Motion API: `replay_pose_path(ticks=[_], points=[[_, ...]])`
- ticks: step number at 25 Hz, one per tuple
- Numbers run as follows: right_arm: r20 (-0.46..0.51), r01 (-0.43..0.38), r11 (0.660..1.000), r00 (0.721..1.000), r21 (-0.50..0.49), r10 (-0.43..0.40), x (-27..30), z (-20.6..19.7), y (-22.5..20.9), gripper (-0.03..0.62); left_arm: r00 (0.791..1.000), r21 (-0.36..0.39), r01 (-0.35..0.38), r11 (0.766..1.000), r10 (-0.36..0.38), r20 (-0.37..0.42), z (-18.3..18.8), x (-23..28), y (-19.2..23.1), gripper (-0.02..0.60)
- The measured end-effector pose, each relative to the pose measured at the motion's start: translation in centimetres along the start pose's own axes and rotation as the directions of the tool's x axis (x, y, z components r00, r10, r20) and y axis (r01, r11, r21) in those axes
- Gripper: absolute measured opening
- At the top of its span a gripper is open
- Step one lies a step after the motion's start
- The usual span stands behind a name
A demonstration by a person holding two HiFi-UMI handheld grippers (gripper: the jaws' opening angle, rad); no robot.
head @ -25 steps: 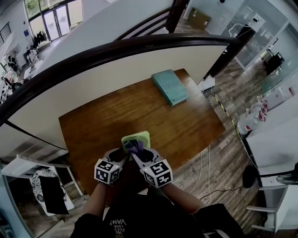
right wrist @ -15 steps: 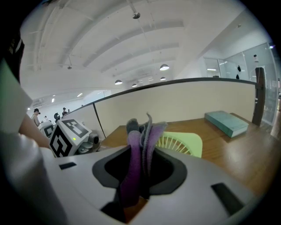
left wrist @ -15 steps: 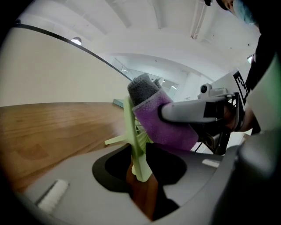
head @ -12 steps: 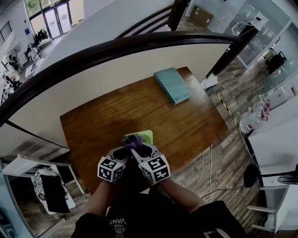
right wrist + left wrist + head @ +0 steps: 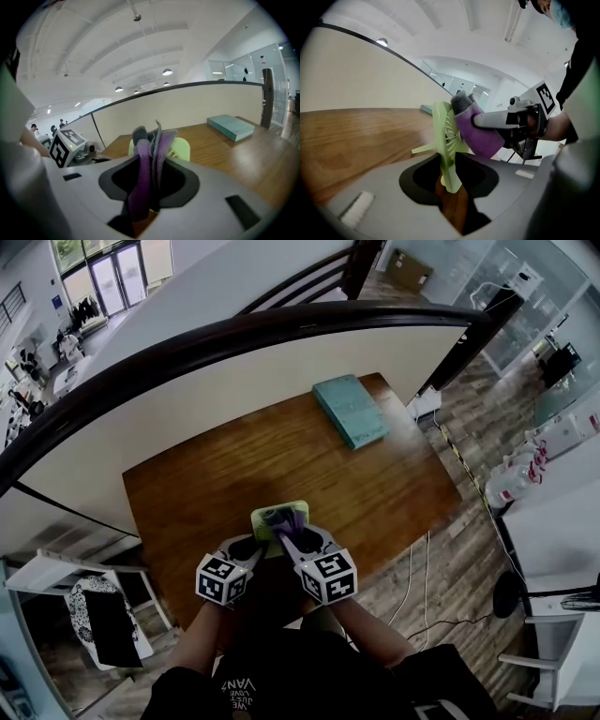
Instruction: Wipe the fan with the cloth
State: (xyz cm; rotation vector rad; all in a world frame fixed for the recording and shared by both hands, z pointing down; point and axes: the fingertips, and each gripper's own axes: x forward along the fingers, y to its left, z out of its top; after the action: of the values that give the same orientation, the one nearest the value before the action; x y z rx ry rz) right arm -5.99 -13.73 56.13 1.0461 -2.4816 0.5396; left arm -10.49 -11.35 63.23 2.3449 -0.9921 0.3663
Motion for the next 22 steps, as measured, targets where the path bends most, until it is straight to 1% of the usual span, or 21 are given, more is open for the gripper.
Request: replay_pose_path(ticks=[4, 8, 11, 14, 16, 22], points=[[0.013, 0.091, 0.995, 0.996, 0.043, -0.092, -1.5, -0.3, -3.4, 0.110, 1.000, 0.000, 0.001, 1.000, -0.001, -0.002, -0.1, 0.0, 0.1, 0.107], [0.015, 0.178, 0.981, 0.984, 0.077, -0.179, -2.8, -0.9, -6.4, 0.110, 1.000, 0.003, -0.001, 1.000, 0.001, -0.004, -0.2, 0.0, 0.2, 0.104], [0.015, 0.202, 0.975, 0.979, 0.090, -0.204, -3.3, -1.2, -7.0, 0.110, 1.000, 0.003, -0.005, 1.000, 0.005, -0.006, -0.3, 0.0, 0.2, 0.106], [0.026, 0.195, 0.976, 0.980, 0.096, -0.198, -3.6, -1.3, -6.4, 0.110, 1.000, 0.010, -0.011, 1.000, 0.011, -0.005, -0.2, 0.0, 0.1, 0.110], [0.038, 0.171, 0.980, 0.984, 0.096, -0.176, -3.7, -1.3, -5.3, 0.110, 1.000, 0.019, -0.012, 1.000, 0.012, -0.008, -0.2, 0.1, 0.0, 0.112], [0.022, 0.029, 0.998, 0.999, 0.048, -0.030, -2.4, -2.5, 0.2, 0.110, 1.000, 0.014, 0.004, 1.000, -0.004, -0.007, -0.4, -0.5, -0.3, 0.143]])
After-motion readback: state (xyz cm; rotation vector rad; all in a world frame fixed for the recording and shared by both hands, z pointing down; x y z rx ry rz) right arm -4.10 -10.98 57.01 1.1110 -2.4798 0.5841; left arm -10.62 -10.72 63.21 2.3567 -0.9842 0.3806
